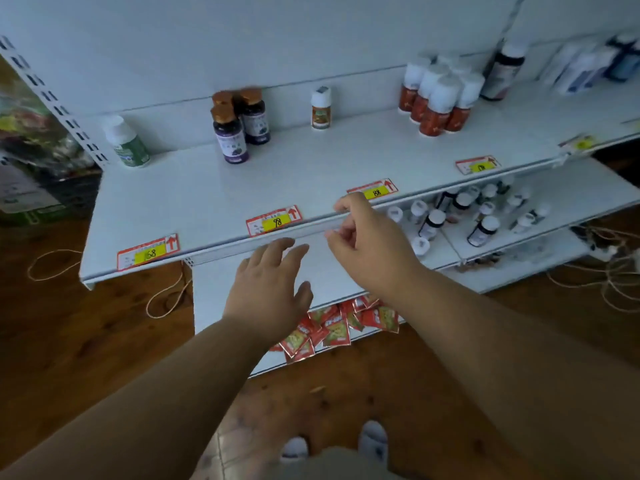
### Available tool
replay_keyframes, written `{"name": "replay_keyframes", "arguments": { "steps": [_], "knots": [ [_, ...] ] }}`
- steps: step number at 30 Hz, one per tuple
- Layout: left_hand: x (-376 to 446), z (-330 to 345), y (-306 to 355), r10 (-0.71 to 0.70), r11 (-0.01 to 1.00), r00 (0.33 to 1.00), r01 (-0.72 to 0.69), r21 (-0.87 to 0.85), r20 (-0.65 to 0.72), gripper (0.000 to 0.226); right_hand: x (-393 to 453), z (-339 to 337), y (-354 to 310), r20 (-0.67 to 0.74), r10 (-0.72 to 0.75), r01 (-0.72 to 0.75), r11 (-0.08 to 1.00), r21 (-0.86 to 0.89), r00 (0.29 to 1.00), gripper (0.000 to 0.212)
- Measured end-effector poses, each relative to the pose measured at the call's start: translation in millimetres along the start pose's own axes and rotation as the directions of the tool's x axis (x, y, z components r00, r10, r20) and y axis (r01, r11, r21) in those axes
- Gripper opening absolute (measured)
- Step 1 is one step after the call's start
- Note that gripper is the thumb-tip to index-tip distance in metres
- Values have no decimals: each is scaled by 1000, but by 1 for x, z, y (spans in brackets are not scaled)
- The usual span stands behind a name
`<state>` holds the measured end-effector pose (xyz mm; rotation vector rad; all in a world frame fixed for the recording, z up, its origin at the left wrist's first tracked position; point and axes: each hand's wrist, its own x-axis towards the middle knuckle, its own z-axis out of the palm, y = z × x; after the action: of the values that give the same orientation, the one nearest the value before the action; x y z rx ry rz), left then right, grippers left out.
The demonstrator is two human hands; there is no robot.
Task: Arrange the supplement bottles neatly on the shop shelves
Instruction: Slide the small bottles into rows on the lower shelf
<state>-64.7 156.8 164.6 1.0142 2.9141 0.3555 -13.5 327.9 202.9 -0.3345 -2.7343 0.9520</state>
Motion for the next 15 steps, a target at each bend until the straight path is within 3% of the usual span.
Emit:
{"name": "replay_keyframes", "arguments": {
  "steps": [5,8,15],
  "knots": [
    [12,24,21,127,990,987,-121,-67,95,71,-44,6,37,-98,200,-203,979,-18,975,36],
    [9,57,29,111,991,977,-95,-90,181,80,-60,26,58,-79,269,-271,962,-26,960,41],
    [45,134,54,110,993,973,-98,-72,203,79,-47,55,144,-69,318,-318,948,9,946,48]
  ]
}}
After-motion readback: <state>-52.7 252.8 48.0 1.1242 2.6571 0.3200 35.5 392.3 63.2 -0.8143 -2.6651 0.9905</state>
